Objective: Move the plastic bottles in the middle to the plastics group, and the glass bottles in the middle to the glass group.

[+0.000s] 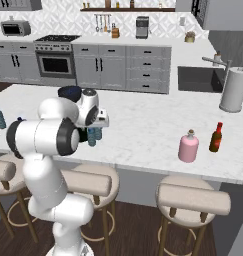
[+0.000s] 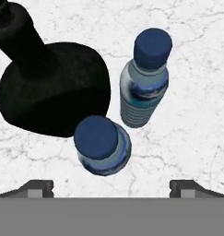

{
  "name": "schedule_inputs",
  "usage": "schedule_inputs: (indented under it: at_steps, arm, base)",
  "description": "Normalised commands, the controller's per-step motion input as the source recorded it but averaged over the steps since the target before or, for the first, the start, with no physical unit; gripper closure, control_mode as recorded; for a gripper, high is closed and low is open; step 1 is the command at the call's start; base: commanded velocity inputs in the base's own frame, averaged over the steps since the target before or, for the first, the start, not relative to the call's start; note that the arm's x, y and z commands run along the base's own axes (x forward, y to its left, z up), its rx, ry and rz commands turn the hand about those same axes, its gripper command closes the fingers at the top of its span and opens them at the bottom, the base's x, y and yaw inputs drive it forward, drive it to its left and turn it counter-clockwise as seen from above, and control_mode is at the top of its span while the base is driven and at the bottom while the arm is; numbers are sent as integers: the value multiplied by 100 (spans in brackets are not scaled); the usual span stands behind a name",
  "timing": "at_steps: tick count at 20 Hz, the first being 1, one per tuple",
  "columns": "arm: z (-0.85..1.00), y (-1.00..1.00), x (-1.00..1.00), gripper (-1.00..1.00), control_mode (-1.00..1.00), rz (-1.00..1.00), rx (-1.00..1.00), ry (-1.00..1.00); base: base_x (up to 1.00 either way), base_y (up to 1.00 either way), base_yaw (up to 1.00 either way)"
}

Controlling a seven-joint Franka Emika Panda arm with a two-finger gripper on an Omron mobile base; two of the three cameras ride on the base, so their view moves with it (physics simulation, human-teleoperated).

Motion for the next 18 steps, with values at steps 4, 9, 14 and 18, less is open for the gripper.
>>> schedule_inputs:
  at_steps: [4, 9, 14, 18]
  arm:
    - [-17, 2, 16, -100, -100, 0, 0, 0]
    - [-17, 6, 12, -100, -100, 2, 0, 0]
    - [-12, 2, 9, -100, -100, 1, 0, 0]
    - [-9, 0, 7, -100, -100, 1, 0, 0]
  base:
    - [0, 0, 0]
    - [0, 0, 0]
    - [0, 0, 0]
    - [0, 0, 0]
